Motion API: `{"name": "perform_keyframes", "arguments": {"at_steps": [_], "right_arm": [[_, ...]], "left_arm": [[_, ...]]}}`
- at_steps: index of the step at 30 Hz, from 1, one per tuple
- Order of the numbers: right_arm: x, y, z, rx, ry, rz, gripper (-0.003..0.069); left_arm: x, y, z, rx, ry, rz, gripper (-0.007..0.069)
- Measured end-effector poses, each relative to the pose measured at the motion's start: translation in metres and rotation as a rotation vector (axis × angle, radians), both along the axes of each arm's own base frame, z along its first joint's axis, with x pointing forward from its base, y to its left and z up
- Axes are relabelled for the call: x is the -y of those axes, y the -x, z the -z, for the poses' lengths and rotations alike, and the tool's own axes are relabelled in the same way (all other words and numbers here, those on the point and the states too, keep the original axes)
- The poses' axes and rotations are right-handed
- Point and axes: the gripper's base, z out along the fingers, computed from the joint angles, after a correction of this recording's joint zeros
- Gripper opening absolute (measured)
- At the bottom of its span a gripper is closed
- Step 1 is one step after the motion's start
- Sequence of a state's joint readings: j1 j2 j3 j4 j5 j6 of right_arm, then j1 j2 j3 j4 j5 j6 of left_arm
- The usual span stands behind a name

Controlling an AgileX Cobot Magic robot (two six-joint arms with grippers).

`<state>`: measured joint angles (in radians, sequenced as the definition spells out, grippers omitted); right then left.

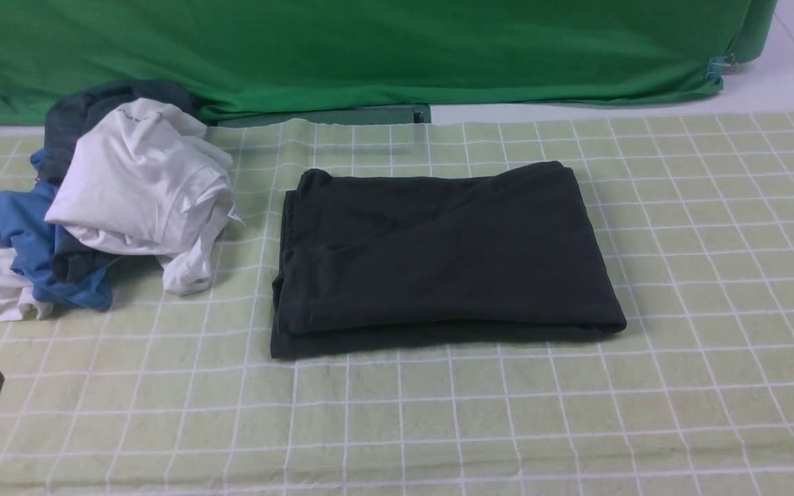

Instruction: Fold a long-sleeved shirt over a green coffee tablecloth.

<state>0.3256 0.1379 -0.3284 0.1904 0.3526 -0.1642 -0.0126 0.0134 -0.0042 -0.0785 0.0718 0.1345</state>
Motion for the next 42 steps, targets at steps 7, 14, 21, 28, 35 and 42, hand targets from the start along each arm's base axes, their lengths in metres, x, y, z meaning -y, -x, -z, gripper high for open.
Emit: {"name": "perform_keyframes", "arguments": {"at_steps": [7, 14, 21, 28, 35, 42], "right_arm": [[0.000, 0.000, 0.000, -0.004, 0.002, 0.000, 0.0124], [0.000, 0.000, 0.000, -0.005, 0.001, 0.000, 0.0145], [0.000, 0.000, 0.000, -0.005, 0.001, 0.000, 0.0164], [0.000, 0.000, 0.000, -0.005, 0.001, 0.000, 0.0178], [0.000, 0.000, 0.000, -0.005, 0.001, 0.000, 0.0194], [0.000, -0.001, 0.001, 0.039, 0.039, 0.003, 0.0198]], "left_arm": [[0.000, 0.002, 0.018, -0.170, -0.004, -0.004, 0.0013], [0.000, 0.002, 0.018, -0.164, -0.004, -0.004, 0.0013], [0.000, 0.002, 0.017, -0.163, -0.004, -0.004, 0.0014], [0.000, 0.002, 0.018, -0.164, -0.004, -0.004, 0.0014], [0.000, 0.002, 0.017, -0.163, -0.004, -0.004, 0.0015], [0.000, 0.002, 0.017, -0.163, -0.004, -0.004, 0.0015]]}}
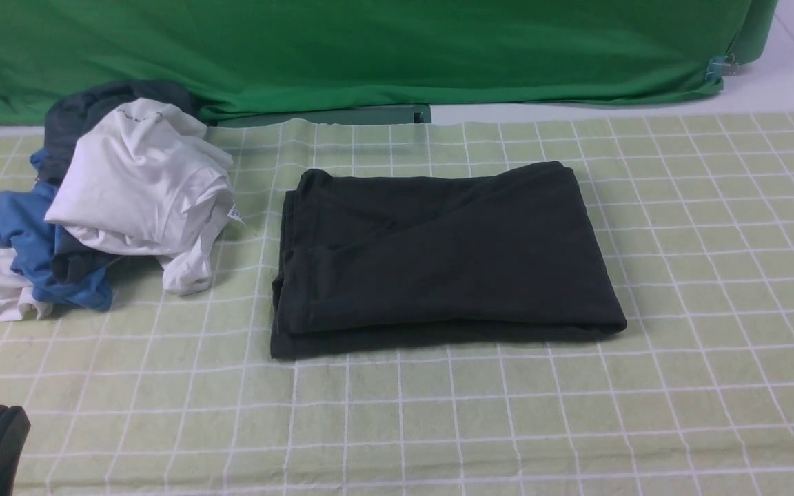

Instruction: Fold a long-sleeved shirt over a green coffee tablecloth.

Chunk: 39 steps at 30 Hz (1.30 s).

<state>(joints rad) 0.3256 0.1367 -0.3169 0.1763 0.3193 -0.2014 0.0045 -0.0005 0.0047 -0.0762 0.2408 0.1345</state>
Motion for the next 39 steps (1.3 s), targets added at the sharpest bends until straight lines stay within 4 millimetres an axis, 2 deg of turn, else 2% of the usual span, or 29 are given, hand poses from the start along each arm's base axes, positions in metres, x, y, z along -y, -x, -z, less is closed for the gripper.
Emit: {"name": "perform_keyframes", "arguments": {"at_steps": [4, 6, 8, 11, 13, 15, 18, 39], "right_arm": [[0.003, -0.003, 0.006, 0.101, 0.083, 0.051, 0.0200], [0.006, -0.005, 0.014, 0.125, 0.134, 0.104, 0.0206], [0.008, -0.007, 0.024, 0.113, 0.168, 0.145, 0.0209], [0.014, -0.010, 0.053, 0.050, 0.217, 0.241, 0.0216], [0.016, -0.010, 0.060, 0.035, 0.222, 0.264, 0.0216], [0.019, -0.008, 0.081, 0.002, 0.227, 0.310, 0.0221], [0.021, -0.007, 0.091, -0.059, 0.198, 0.339, 0.0232], [0.021, -0.006, 0.093, -0.097, 0.141, 0.356, 0.0238]], "left_arm": [[0.000, 0.000, 0.000, 0.001, 0.000, 0.000, 0.0015], [0.000, 0.000, 0.000, 0.000, -0.003, 0.000, 0.0015], [0.000, 0.000, 0.000, 0.000, -0.005, 0.000, 0.0015], [0.000, 0.000, 0.000, 0.000, -0.005, 0.000, 0.0015], [0.000, 0.000, 0.000, 0.001, -0.006, -0.001, 0.0015], [-0.001, 0.000, 0.000, 0.001, -0.024, -0.002, 0.0015], [-0.001, 0.000, 0.000, 0.005, -0.042, -0.004, 0.0015], [-0.001, 0.000, -0.001, 0.008, -0.049, -0.009, 0.0015]]}}
